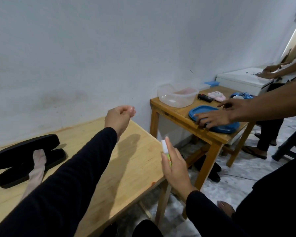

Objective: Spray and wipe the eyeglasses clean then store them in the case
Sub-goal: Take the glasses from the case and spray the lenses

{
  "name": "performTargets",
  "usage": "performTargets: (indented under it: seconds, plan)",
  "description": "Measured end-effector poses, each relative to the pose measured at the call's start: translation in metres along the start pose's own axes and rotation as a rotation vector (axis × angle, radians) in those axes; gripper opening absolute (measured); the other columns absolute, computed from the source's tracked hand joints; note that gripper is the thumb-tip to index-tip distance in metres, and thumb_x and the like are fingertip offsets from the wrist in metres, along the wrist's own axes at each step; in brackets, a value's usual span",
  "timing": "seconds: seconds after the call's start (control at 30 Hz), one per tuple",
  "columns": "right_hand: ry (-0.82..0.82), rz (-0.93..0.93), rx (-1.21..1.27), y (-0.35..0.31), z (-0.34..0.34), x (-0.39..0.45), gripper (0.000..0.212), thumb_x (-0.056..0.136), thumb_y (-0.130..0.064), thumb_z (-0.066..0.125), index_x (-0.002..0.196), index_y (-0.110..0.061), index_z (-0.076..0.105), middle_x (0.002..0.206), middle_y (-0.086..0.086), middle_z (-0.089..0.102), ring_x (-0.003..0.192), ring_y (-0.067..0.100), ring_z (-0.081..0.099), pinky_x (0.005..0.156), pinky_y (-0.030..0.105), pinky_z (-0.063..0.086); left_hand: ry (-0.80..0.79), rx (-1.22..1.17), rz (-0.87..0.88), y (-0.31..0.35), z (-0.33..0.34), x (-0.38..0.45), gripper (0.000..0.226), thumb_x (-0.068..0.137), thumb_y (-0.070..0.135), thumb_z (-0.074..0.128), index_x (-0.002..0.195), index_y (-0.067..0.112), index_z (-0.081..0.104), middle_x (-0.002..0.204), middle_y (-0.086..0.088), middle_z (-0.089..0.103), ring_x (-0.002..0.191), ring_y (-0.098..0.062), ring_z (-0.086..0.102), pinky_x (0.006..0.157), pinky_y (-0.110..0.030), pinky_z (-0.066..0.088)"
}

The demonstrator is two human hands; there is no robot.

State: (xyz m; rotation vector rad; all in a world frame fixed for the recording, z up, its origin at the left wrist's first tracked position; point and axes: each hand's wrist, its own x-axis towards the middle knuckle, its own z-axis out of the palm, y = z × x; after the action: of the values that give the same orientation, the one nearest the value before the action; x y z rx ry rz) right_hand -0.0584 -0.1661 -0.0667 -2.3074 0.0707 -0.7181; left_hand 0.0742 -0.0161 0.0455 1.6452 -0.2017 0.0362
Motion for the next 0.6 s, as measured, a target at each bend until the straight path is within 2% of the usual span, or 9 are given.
performTargets:
  seconds: [0.07, 0.13, 0.17, 0.2, 0.27, 0.3, 0.37, 0.47, 0.6]
  plan:
    - [-0.006, 0.044, 0.068, -0.005, -0.005, 0.012, 0.058, 0.099, -0.025, 0.044, 0.149, -0.031, 0.016, 0.142, 0.001, 0.044, 0.126, 0.018, 0.046, 0.1, 0.033, 0.041, -0.071, 0.109, 0.034, -0.009, 0.003, -0.011, 0.014, 0.087, 0.027, 0.062, 0.099, 0.023, 0.068, 0.099, 0.006, 0.068, 0.097, -0.01, 0.06, 0.085, -0.022, 0.044]
    - [-0.003, 0.055, 0.141, -0.011, -0.007, 0.019, 0.059, 0.098, -0.022, 0.046, 0.148, -0.032, 0.019, 0.149, -0.004, 0.037, 0.127, 0.012, 0.044, 0.105, 0.034, 0.039, -0.114, 0.203, 0.041, -0.026, 0.012, -0.028, 0.017, 0.086, 0.03, 0.063, 0.101, 0.023, 0.068, 0.097, 0.007, 0.066, 0.093, -0.009, 0.059, 0.08, -0.02, 0.04]
    - [-0.001, 0.064, 0.186, -0.012, -0.007, 0.02, 0.058, 0.097, -0.021, 0.047, 0.147, -0.035, 0.021, 0.145, -0.006, 0.04, 0.118, 0.012, 0.049, 0.1, 0.033, 0.044, -0.116, 0.233, 0.039, -0.036, 0.017, -0.034, 0.017, 0.085, 0.03, 0.064, 0.1, 0.023, 0.069, 0.095, 0.008, 0.066, 0.091, -0.008, 0.058, 0.079, -0.019, 0.039]
    - [-0.002, 0.074, 0.239, -0.014, -0.008, 0.021, 0.056, 0.097, -0.02, 0.048, 0.144, -0.038, 0.025, 0.138, -0.004, 0.048, 0.103, 0.013, 0.057, 0.089, 0.031, 0.051, -0.116, 0.261, 0.04, -0.045, 0.021, -0.039, 0.015, 0.085, 0.03, 0.064, 0.098, 0.024, 0.069, 0.094, 0.009, 0.066, 0.089, -0.006, 0.058, 0.078, -0.018, 0.039]
    - [-0.01, 0.111, 0.313, -0.015, -0.008, 0.021, 0.051, 0.096, -0.018, 0.049, 0.138, -0.04, 0.029, 0.108, 0.005, 0.059, 0.071, 0.015, 0.059, 0.06, 0.023, 0.053, -0.126, 0.315, 0.042, -0.06, 0.027, -0.05, 0.013, 0.084, 0.03, 0.065, 0.095, 0.024, 0.069, 0.092, 0.011, 0.065, 0.087, -0.004, 0.057, 0.08, -0.018, 0.039]
    - [-0.003, 0.129, 0.322, -0.014, -0.008, 0.021, 0.049, 0.095, -0.018, 0.049, 0.136, -0.039, 0.031, 0.097, 0.008, 0.058, 0.063, 0.015, 0.057, 0.054, 0.02, 0.05, -0.128, 0.33, 0.022, -0.066, 0.03, -0.056, 0.012, 0.084, 0.029, 0.065, 0.095, 0.025, 0.068, 0.092, 0.012, 0.064, 0.087, -0.004, 0.057, 0.081, -0.019, 0.039]
    - [0.023, 0.144, 0.312, -0.012, -0.008, 0.021, 0.046, 0.094, -0.016, 0.048, 0.133, -0.037, 0.032, 0.084, 0.009, 0.056, 0.057, 0.013, 0.052, 0.051, 0.017, 0.045, -0.106, 0.304, -0.044, -0.076, 0.036, -0.065, 0.008, 0.084, 0.025, 0.065, 0.092, 0.027, 0.067, 0.09, 0.011, 0.064, 0.085, -0.005, 0.058, 0.079, -0.021, 0.043]
    - [0.04, 0.119, 0.282, -0.009, -0.006, 0.018, 0.041, 0.096, -0.019, 0.046, 0.131, -0.035, 0.034, 0.081, 0.004, 0.055, 0.056, 0.011, 0.05, 0.053, 0.015, 0.041, -0.074, 0.267, -0.105, -0.087, 0.04, -0.073, 0.008, 0.085, 0.021, 0.064, 0.086, 0.03, 0.064, 0.088, 0.011, 0.065, 0.082, -0.003, 0.06, 0.078, -0.023, 0.051]
    - [0.069, 0.066, 0.218, -0.006, -0.002, 0.018, 0.036, 0.092, -0.048, 0.036, 0.127, -0.039, 0.035, 0.101, -0.004, 0.053, 0.074, 0.0, 0.05, 0.073, 0.026, 0.043, -0.103, 0.395, -0.06, -0.101, 0.04, -0.072, 0.01, 0.084, 0.022, 0.065, 0.088, 0.031, 0.061, 0.09, 0.011, 0.064, 0.082, -0.001, 0.059, 0.078, -0.021, 0.049]
